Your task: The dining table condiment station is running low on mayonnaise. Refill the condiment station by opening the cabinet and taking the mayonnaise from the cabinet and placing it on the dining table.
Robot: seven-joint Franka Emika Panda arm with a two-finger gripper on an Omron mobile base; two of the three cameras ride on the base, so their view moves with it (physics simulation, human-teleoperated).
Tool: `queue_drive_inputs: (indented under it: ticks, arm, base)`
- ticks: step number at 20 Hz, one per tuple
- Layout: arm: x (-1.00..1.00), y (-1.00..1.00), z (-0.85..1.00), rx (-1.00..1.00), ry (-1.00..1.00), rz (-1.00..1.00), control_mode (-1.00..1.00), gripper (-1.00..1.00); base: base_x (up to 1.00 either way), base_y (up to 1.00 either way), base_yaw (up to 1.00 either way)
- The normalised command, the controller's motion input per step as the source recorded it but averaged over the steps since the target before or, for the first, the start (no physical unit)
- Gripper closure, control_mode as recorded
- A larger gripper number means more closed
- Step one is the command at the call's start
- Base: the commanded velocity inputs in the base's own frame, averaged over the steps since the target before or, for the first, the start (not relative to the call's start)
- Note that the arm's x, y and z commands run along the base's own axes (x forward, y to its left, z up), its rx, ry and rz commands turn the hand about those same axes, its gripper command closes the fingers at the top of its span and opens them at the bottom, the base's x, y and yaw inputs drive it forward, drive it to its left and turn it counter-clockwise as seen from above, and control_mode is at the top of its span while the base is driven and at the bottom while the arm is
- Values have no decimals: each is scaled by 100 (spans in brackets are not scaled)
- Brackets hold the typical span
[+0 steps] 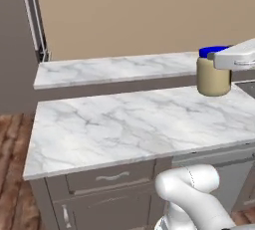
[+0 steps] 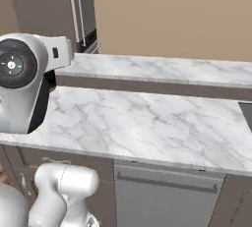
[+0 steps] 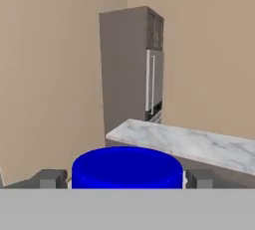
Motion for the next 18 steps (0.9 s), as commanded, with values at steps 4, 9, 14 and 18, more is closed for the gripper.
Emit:
queue_drive_inputs:
  ticks: [4,9,14,18]
  arm:
    - [0,0,0,0,0,0,100,100]
    - [0,0,0,0,0,0,100,100]
    - [0,0,0,0,0,0,100,100]
    - [0,0,0,0,0,0,100,100]
  base:
    - [-6,0,-62]
    - [-5,-3,-57]
    - [-26,27,-56]
    - [-87,100,-40]
